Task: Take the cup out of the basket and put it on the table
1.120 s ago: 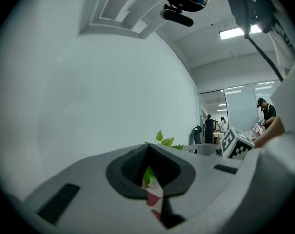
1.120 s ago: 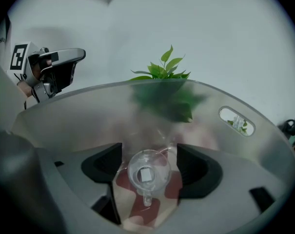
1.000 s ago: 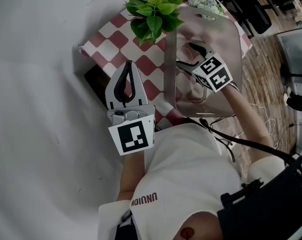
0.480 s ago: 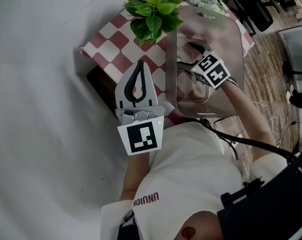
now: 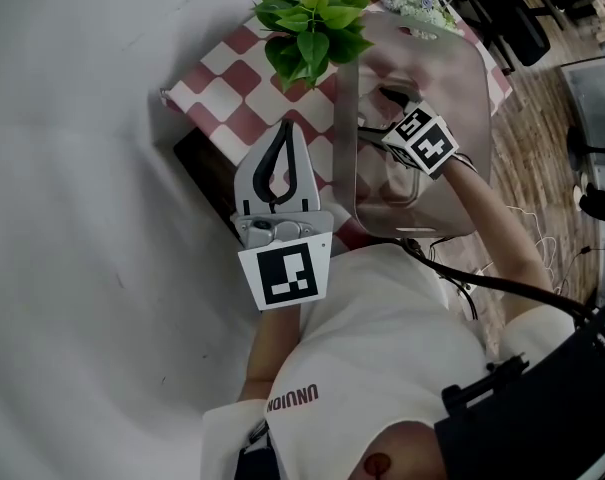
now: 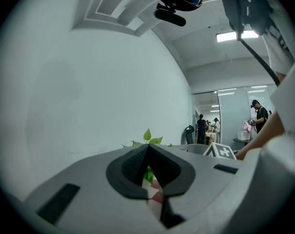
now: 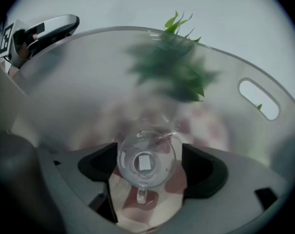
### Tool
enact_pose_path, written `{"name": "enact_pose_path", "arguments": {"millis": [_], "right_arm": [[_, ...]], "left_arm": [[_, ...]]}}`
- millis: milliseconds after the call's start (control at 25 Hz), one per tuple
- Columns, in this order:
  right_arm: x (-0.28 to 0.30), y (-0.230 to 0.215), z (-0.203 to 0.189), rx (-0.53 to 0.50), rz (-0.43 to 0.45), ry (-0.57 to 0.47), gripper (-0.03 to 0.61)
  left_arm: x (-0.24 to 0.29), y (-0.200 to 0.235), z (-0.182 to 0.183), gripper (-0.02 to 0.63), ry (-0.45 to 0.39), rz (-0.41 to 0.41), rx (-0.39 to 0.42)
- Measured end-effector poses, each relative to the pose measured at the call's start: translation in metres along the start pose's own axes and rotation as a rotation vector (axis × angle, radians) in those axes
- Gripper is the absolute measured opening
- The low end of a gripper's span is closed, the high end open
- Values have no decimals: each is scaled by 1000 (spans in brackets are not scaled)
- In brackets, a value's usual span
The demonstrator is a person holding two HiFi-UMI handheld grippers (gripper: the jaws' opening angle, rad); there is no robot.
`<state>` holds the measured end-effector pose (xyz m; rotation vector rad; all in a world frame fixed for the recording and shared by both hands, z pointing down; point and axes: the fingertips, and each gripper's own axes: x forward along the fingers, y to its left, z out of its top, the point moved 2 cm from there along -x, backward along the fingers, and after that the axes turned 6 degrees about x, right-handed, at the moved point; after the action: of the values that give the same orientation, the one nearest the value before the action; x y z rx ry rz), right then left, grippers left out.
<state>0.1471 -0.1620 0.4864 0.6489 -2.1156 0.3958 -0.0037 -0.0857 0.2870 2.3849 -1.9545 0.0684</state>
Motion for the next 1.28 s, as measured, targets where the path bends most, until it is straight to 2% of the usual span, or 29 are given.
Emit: {"name": "enact_pose_path", "arguments": {"millis": [600, 1280], "right_arm": [[12, 2, -8, -6, 5, 43, 408], [16, 0, -7, 0, 14, 36, 407]], "left_arm": [[-2, 1, 1, 9, 4, 5, 2], [0, 2, 2, 8, -5, 1, 8]]}}
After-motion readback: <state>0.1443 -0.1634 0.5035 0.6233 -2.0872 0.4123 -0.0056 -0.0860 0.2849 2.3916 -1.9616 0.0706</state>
